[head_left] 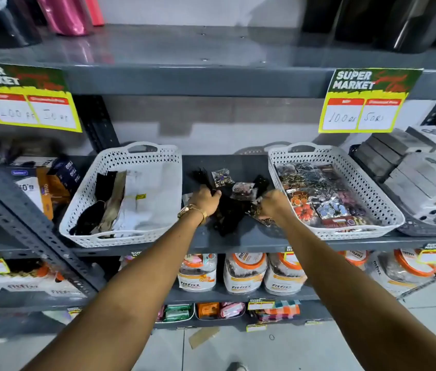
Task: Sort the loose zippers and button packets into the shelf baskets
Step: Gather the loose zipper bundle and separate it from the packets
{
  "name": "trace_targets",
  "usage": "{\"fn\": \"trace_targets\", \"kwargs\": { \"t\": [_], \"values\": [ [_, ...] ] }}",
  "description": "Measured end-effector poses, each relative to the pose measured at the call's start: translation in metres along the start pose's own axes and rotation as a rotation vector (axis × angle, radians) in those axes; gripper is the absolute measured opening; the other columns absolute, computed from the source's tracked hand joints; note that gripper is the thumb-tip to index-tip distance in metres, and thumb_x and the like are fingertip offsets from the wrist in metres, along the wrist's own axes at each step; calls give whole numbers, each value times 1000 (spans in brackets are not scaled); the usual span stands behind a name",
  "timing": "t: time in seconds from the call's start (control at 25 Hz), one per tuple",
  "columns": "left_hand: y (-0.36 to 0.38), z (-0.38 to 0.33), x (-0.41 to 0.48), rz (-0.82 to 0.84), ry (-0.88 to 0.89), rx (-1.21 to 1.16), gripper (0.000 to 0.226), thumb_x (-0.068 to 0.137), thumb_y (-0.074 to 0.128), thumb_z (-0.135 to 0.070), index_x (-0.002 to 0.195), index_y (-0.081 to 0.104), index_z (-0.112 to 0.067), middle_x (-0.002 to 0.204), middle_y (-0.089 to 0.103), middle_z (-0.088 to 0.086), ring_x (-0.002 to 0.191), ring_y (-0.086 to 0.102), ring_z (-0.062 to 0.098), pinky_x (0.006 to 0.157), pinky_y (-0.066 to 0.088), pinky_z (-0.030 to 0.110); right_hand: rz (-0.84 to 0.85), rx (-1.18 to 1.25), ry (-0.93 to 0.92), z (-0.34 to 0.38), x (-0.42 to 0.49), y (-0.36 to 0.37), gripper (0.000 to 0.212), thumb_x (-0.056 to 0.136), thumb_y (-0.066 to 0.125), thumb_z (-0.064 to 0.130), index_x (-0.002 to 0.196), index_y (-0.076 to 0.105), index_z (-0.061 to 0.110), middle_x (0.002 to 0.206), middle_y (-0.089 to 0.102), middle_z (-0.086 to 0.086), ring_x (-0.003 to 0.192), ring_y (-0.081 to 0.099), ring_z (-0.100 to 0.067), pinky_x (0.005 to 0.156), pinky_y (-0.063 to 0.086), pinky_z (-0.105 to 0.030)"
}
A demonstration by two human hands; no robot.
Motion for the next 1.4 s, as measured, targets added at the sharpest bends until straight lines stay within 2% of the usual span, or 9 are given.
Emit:
{"fn": "trace_targets", "kwargs": {
  "t": [0.12, 0.2, 0.4, 0.56, 0.76, 0.92, 1.08, 1.24, 1.4],
  "values": [
    [4, -4, 21, 19, -170, -80, 65, 93, 40, -51, 118, 53, 7, 123, 61, 28, 109, 62, 43, 94, 52, 45, 71, 84, 145, 5, 31, -1, 21, 97, 45, 4, 114, 54, -6, 74, 60, -16, 64, 65, -24, 54, 59, -26],
    [7, -8, 32, 1, -192, -21, 61, 89, 48, -51, 110, 60, 5, 120, 64, 26, 108, 63, 41, 90, 54, 39, 75, -45, 139, 16, 43, 2, 10, 93, 53, 2, 98, 59, -4, 64, 54, -9, 66, 61, -22, 62, 57, -25],
    [20, -13, 43, 22, -236, 38, 36, 73, 70, -25, 102, 64, -6, 114, 68, 17, 102, 66, 36, 80, 57, 33, 142, -322, 29, 27, 61, 13, 26, 87, 62, 10, 109, 64, -3, 102, 67, -13, 87, 63, -27, 60, 50, -30],
    [28, -13, 45, 98, -203, -165, 24, 73, 66, -20, 94, 62, -11, 107, 67, 13, 90, 68, 34, 54, 62, 41, 152, -339, 73, 27, 68, 16, 38, 85, 64, 20, 116, 58, -1, 111, 64, -16, 102, 63, -31, 88, 54, -38],
    [31, -2, 52, 115, -119, -263, 26, 75, 60, -26, 98, 56, -14, 101, 64, 9, 88, 63, 28, 61, 50, 28, 265, 90, 341, 39, 73, 9, 25, 97, 37, 21, 81, 50, 4, 62, 42, -6, 45, 37, -14, 41, 31, -22],
    [35, -2, 55, 100, -90, -295, 21, 76, 57, -24, 93, 50, -15, 78, 54, -2, 70, 52, 16, 55, 37, 25, 397, 400, 473, 30, 77, 7, 28, 93, 27, -2, 80, 51, -1, 89, 61, -14, 25, 42, -9, 26, 31, -16],
    [38, -6, 61, 100, -38, -409, 11, 79, 59, -18, 86, 52, -15, 73, 51, -3, 77, 49, 20, 64, 37, 29, 478, 568, 460, 30, 71, 12, 24, 93, 47, 2, 69, 49, 3, 48, 57, -5, 18, 39, -5, 22, 30, -10],
    [34, -7, 58, 147, -18, -394, 20, 80, 57, -20, 98, 55, -9, 98, 61, 11, 87, 58, 28, 74, 47, 39, 386, 161, 207, 39, 57, 14, 5, 85, 65, 5, 87, 66, 0, 55, 58, -6, 31, 49, -9, 33, 40, -16],
    [11, -7, 46, 57, 44, -381, 21, 84, 56, -20, 103, 53, -11, 96, 65, 14, 83, 64, 30, 74, 52, 39, 188, -55, 28, 36, 45, -1, 32, 86, 59, 9, 116, 55, -2, 109, 64, -19, 98, 65, -35, 83, 58, -44]
  ]
}}
Point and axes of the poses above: each hand's wrist, its own x-axis towards the middle knuckle, its own y-axis out of the palm, z = x × y, the point moved 2 cm from there along x, towards the middle knuckle
